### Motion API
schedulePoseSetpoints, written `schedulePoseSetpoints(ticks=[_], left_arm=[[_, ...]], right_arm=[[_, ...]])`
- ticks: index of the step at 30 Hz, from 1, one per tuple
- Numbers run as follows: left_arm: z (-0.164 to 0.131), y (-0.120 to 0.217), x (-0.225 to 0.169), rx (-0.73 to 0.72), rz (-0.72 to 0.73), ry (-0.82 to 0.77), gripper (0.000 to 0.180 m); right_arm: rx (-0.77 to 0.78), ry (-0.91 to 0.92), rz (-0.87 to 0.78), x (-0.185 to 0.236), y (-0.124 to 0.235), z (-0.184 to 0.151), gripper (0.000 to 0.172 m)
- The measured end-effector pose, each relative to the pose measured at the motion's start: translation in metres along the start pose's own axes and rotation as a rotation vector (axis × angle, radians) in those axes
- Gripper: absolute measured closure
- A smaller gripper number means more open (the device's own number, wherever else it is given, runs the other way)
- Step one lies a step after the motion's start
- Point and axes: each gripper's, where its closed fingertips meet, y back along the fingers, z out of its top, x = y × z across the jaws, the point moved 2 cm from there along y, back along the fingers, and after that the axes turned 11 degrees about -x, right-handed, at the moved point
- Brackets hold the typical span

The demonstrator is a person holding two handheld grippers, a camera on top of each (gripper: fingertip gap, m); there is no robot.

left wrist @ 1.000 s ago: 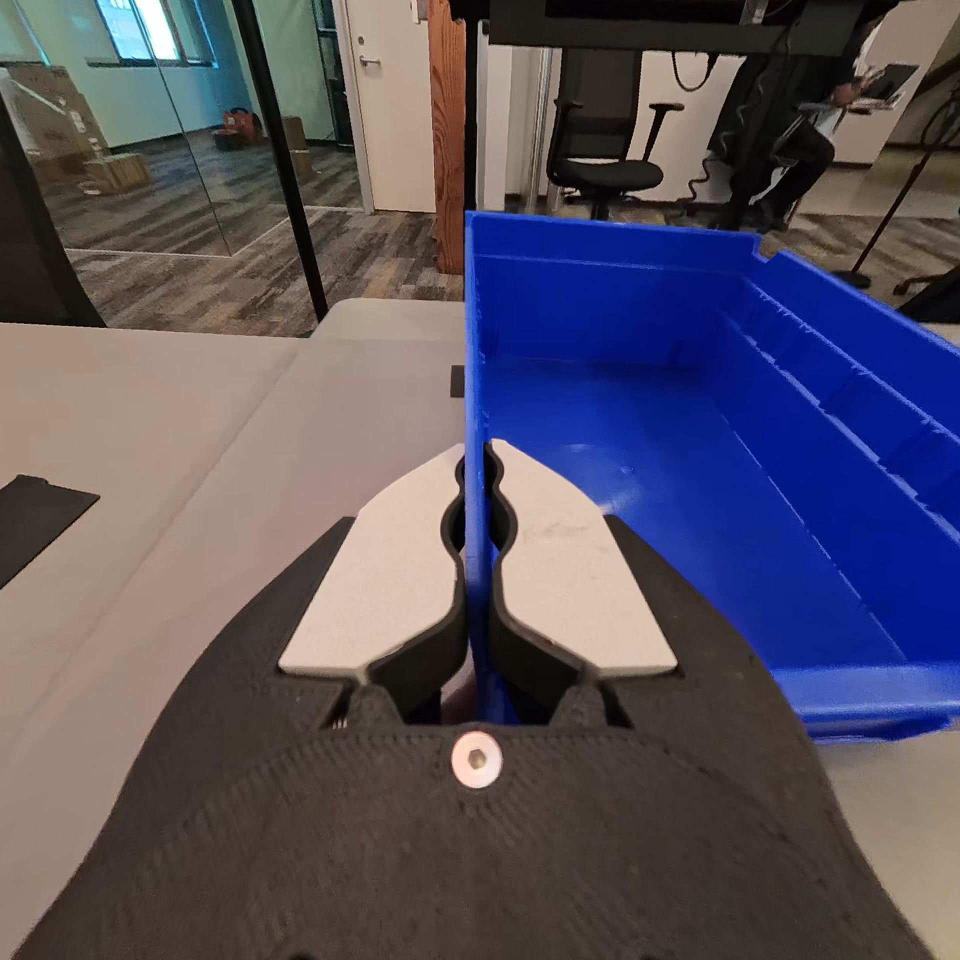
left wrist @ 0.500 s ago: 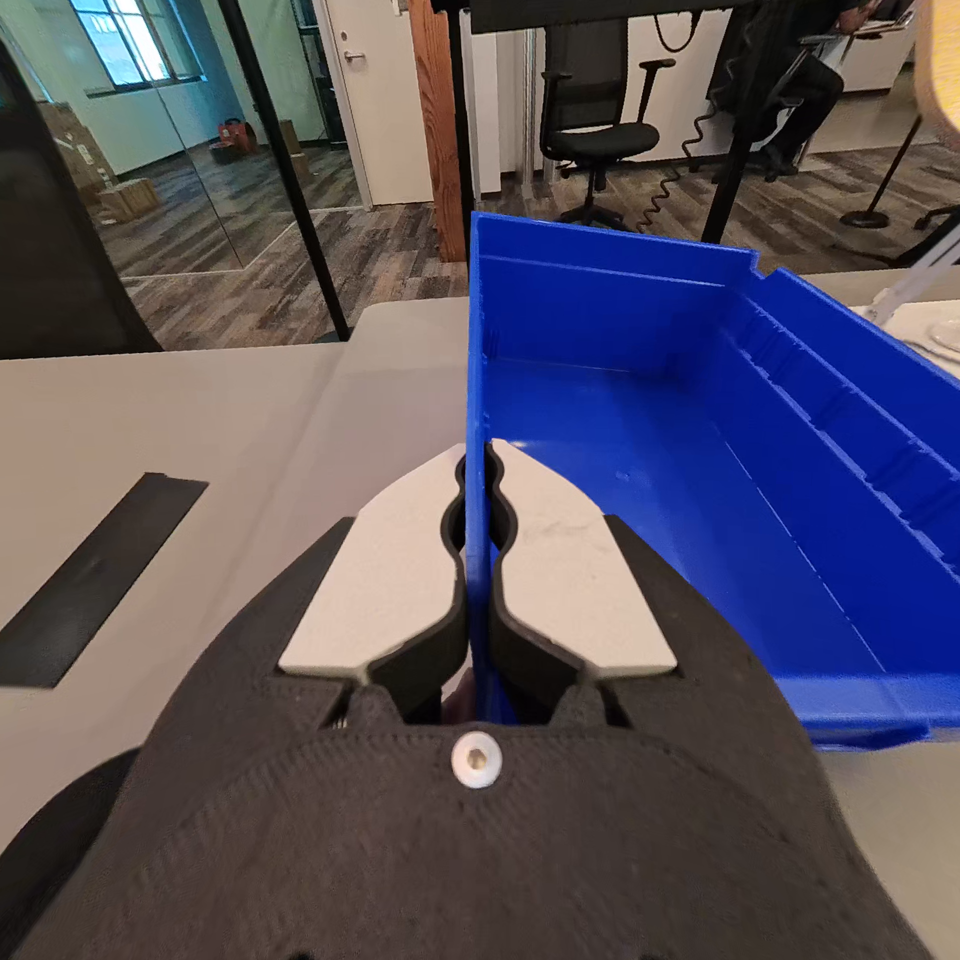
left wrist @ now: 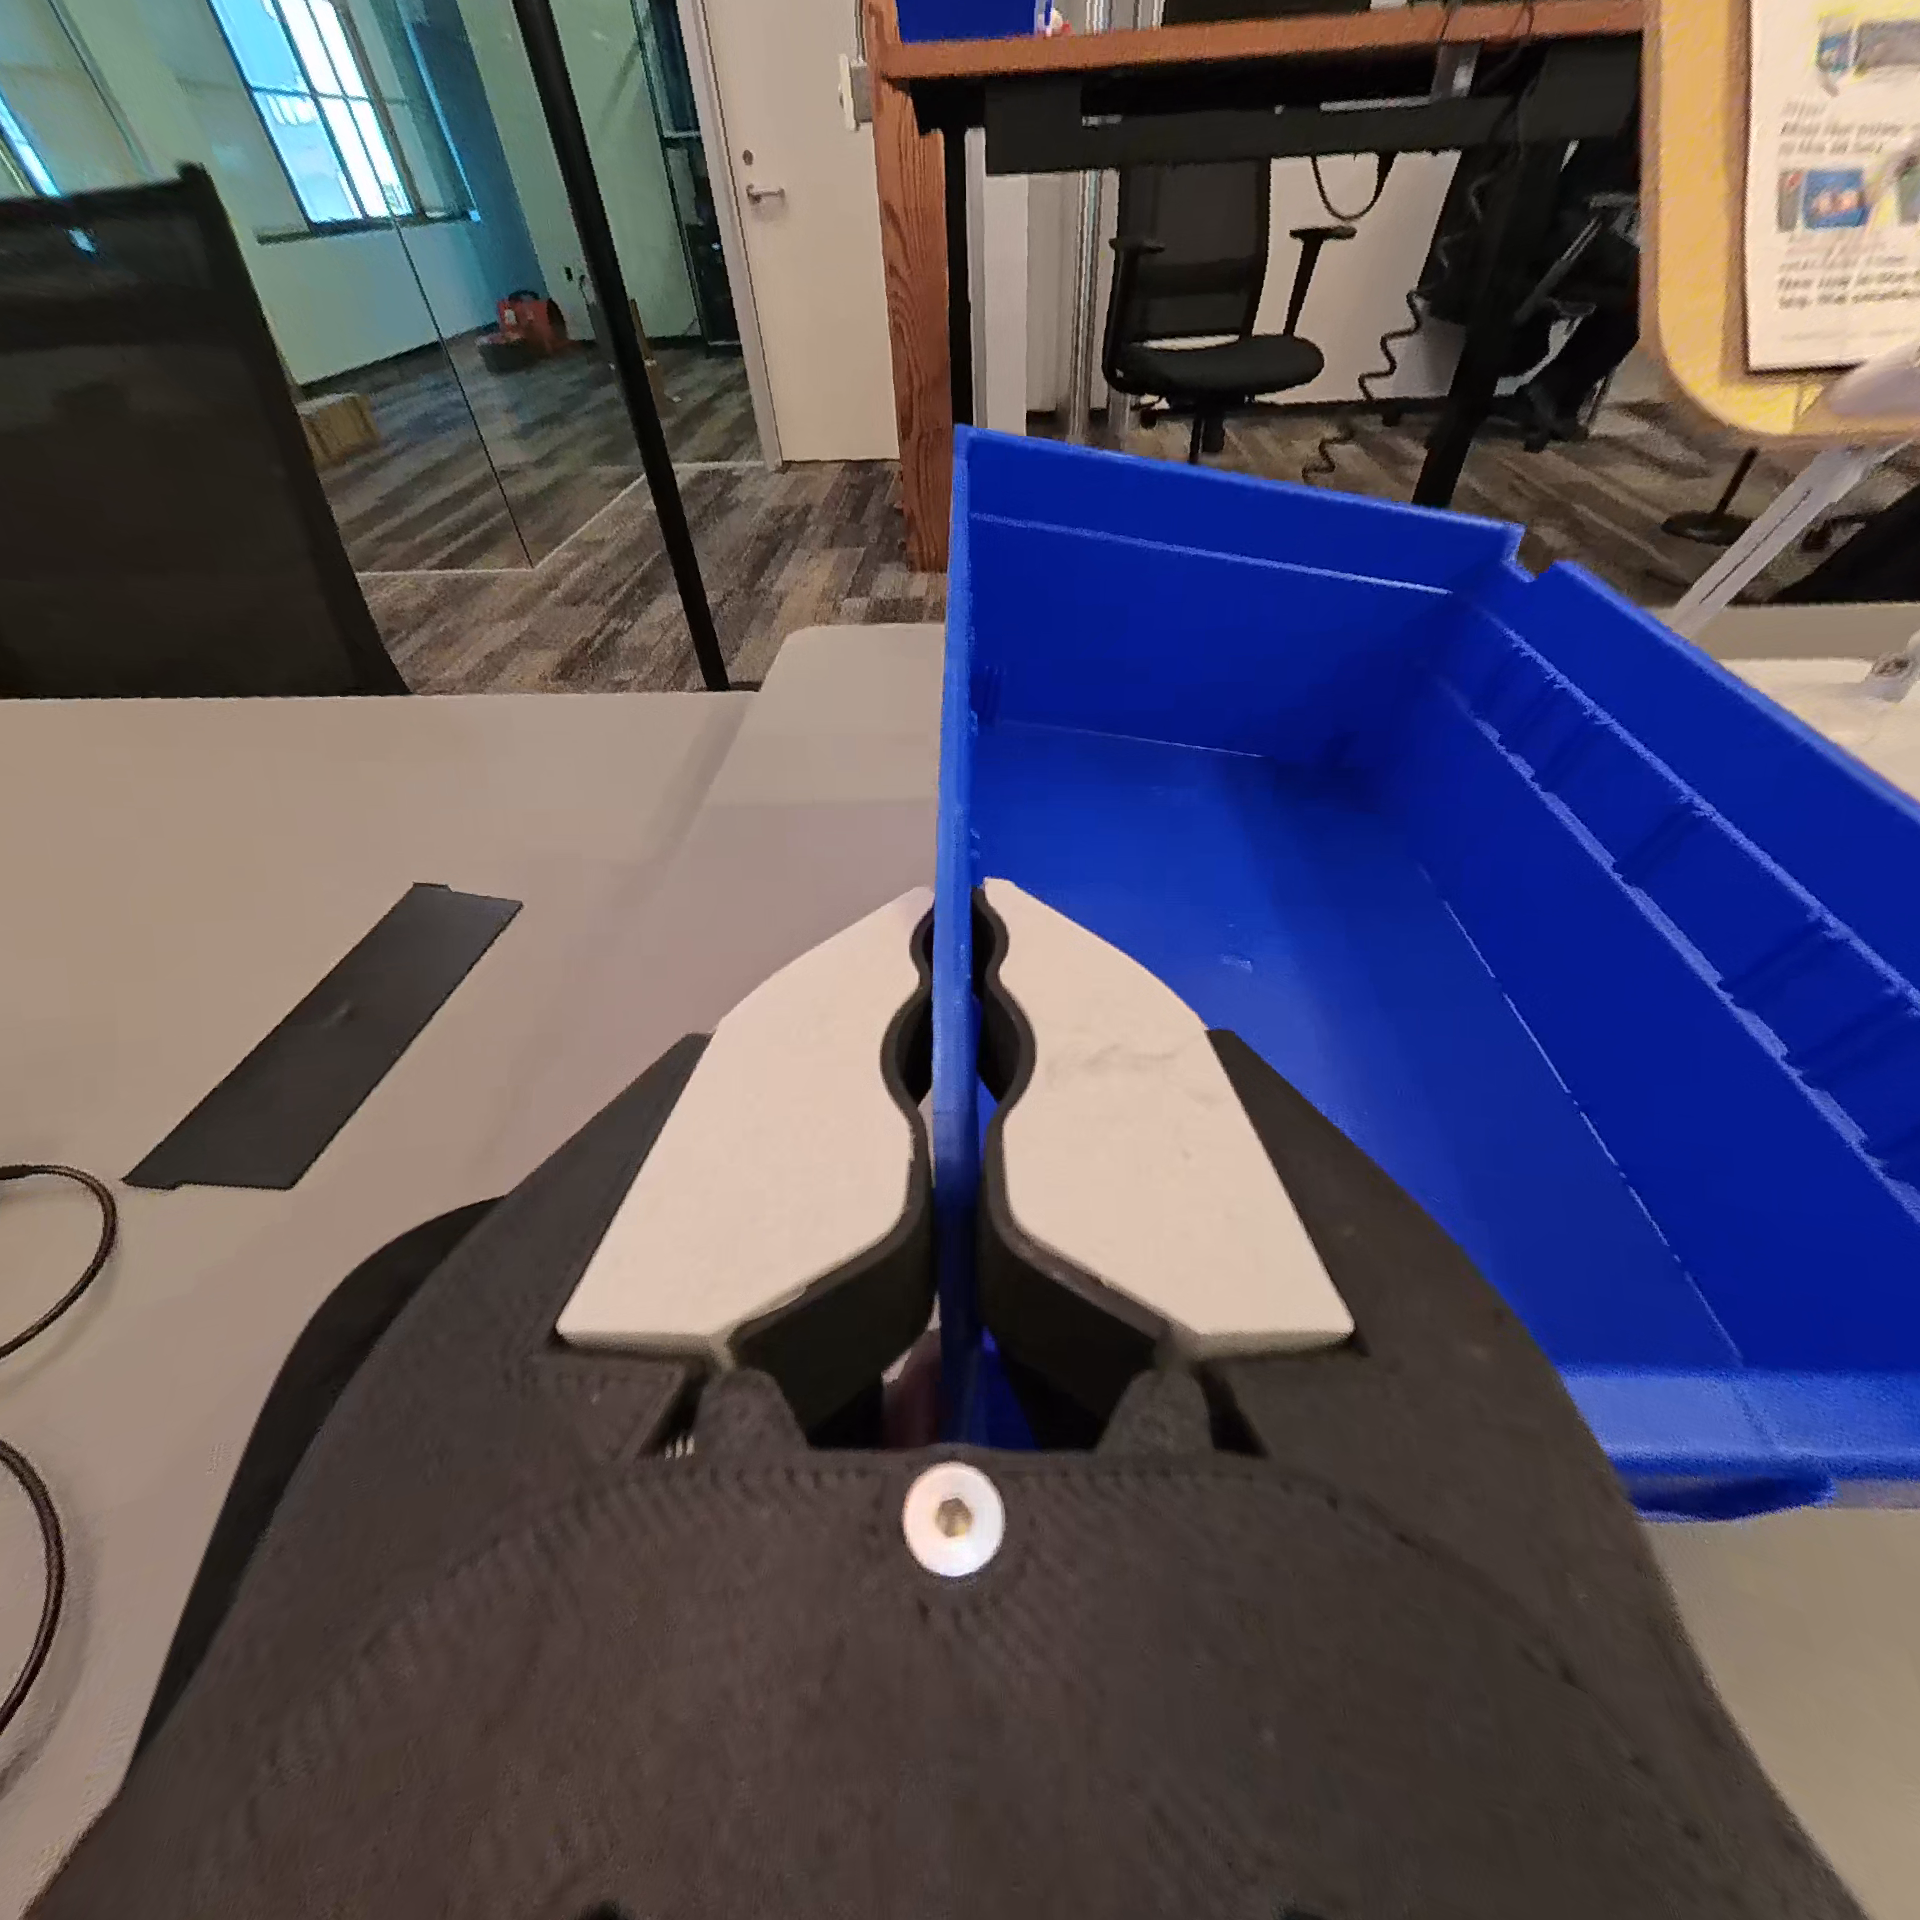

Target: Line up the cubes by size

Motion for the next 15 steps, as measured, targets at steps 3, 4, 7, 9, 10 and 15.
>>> schedulePoseSetpoints(ticks=[3,4,7,9,10,15], left_arm=[[0.009,0.001,0.003,-0.041,0.014,0.026,0.178],[0.011,0.001,0.005,-0.051,0.019,0.035,0.178],[0.012,-0.001,0.008,-0.064,0.026,0.063,0.178],[0.013,-0.002,0.01,-0.07,0.03,0.065,0.178],[0.014,-0.002,0.011,-0.072,0.032,0.064,0.178],[0.022,-0.002,0.02,-0.097,0.049,0.082,0.178]], right_arm=[[0.001,-0.003,0.044,0.025,-0.005,0.0,0.168],[0.0,-0.005,0.055,0.033,-0.008,0.0,0.168],[0.001,-0.01,0.09,0.057,-0.018,0.0,0.168],[0.001,-0.011,0.104,0.073,-0.027,0.0,0.168],[0.002,-0.01,0.115,0.081,-0.031,0.0,0.168],[0.01,-0.033,0.171,0.12,-0.059,-0.001,0.168]])
